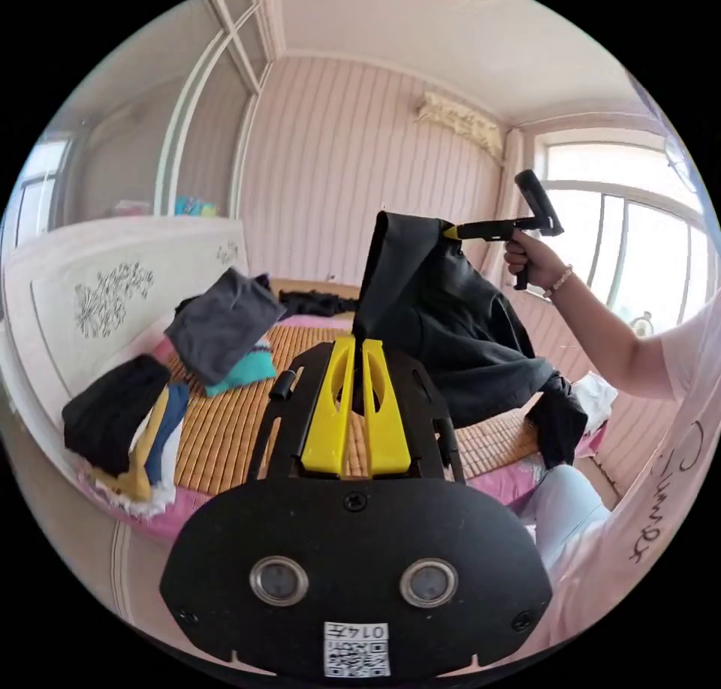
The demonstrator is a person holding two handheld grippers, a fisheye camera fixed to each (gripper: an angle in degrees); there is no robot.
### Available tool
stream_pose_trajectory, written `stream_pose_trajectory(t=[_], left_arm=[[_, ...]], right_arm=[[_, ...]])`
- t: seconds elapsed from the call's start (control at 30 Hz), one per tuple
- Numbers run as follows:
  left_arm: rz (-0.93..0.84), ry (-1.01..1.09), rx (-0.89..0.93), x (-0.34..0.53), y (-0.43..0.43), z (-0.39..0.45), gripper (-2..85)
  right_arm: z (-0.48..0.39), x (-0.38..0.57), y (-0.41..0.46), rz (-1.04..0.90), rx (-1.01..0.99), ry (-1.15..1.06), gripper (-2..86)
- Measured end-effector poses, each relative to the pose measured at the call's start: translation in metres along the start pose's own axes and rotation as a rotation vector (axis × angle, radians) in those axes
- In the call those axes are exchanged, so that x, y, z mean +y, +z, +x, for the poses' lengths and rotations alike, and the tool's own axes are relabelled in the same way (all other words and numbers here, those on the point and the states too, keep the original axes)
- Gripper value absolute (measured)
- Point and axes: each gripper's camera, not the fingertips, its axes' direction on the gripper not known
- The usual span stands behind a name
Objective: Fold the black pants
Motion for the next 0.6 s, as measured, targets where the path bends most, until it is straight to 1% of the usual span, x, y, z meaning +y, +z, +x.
stream_pose_trajectory(t=[0.03,0.07,0.13,0.17,0.27,0.3,0.33,0.4,0.43,0.47,0.5,0.57,0.6], left_arm=[[-0.096,-0.054,-0.018,0.021,0.019,-0.022,-1.0],[-0.135,-0.071,-0.035,0.030,0.028,-0.030,-1.0],[-0.260,-0.079,-0.090,0.056,0.061,-0.047,-1.0],[-0.266,-0.077,-0.100,0.060,0.066,-0.050,-1.0],[-0.230,-0.068,-0.135,0.051,0.074,-0.061,-0.9],[-0.179,-0.065,-0.161,0.040,0.068,-0.067,-0.9],[-0.121,-0.067,-0.200,0.028,0.062,-0.074,-0.8],[-0.064,-0.077,-0.260,0.012,0.055,-0.087,-0.4],[-0.063,-0.080,-0.302,0.006,0.058,-0.098,0.0],[-0.081,-0.081,-0.323,0.005,0.062,-0.105,0.7],[-0.141,-0.079,-0.360,0.008,0.076,-0.120,1.9],[-0.255,-0.130,-0.406,0.024,0.101,-0.149,4.6],[-0.327,-0.198,-0.407,0.038,0.113,-0.166,5.4]], right_arm=[[0.006,0.006,0.062,-0.111,-0.043,0.045,-0.3],[0.008,0.013,0.116,-0.213,-0.086,0.081,-0.4],[0.007,0.022,0.172,-0.296,-0.086,0.101,-0.4],[0.006,0.020,0.191,-0.295,-0.075,0.110,-0.4],[0.014,-0.013,0.201,-0.231,-0.100,0.126,-0.2],[0.015,-0.024,0.201,-0.220,-0.103,0.117,-0.2],[0.013,-0.046,0.201,-0.191,-0.099,0.085,-0.1],[0.005,-0.078,0.199,-0.118,-0.084,0.029,0.1],[-0.003,-0.095,0.201,-0.073,-0.071,-0.005,0.3],[-0.009,-0.106,0.208,-0.045,-0.077,-0.025,0.9],[-0.010,-0.109,0.213,-0.046,-0.084,-0.021,1.4],[-0.002,-0.101,0.236,-0.125,-0.104,0.036,4.7],[0.001,-0.094,0.240,-0.150,-0.113,0.044,5.0]])
